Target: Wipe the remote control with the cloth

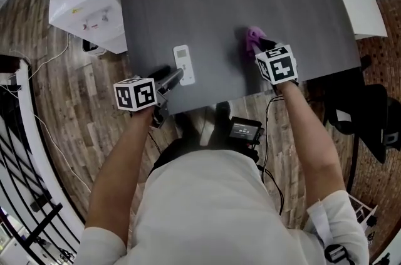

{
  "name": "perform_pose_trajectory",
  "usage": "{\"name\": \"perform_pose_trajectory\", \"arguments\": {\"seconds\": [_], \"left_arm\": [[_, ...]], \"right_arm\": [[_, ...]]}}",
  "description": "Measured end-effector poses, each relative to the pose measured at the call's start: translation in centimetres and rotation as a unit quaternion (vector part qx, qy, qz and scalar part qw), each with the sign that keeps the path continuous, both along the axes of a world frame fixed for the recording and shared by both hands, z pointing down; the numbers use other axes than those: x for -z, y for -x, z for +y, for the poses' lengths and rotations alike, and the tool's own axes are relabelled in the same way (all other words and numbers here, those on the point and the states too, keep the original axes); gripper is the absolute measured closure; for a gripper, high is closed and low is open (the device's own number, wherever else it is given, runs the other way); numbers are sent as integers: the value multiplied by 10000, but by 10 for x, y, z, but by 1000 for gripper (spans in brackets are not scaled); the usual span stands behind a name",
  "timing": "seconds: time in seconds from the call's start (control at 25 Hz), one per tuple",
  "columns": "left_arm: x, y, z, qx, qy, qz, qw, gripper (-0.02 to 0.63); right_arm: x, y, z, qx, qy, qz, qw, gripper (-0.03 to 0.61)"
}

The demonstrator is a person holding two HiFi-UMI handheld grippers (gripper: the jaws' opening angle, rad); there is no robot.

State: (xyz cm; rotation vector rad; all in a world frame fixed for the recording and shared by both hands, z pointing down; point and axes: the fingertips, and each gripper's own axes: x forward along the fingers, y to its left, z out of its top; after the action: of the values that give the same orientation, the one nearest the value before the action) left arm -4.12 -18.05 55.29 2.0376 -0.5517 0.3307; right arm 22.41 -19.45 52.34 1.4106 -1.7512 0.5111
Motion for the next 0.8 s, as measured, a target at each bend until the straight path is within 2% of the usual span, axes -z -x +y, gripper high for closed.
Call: {"name": "perform_pose_trajectory", "arguments": {"seconds": [0.16, 0.44, 0.68, 0.8], "left_arm": [[15, 12, 4, 1, -124, 266, 9996, 385], [66, 33, 24, 91, -568, 979, 9935, 398], [120, 44, 63, 479, -880, 1685, 9806, 432], [146, 44, 93, 603, -1155, 1877, 9736, 500]], "right_arm": [[30, -9, 21, -238, -245, -106, 9994, 509], [79, 19, 64, -323, -669, -560, 9957, 509], [94, 40, 108, -378, -911, -1198, 9879, 509], [99, 51, 131, -228, -960, -1464, 9843, 508]]}}
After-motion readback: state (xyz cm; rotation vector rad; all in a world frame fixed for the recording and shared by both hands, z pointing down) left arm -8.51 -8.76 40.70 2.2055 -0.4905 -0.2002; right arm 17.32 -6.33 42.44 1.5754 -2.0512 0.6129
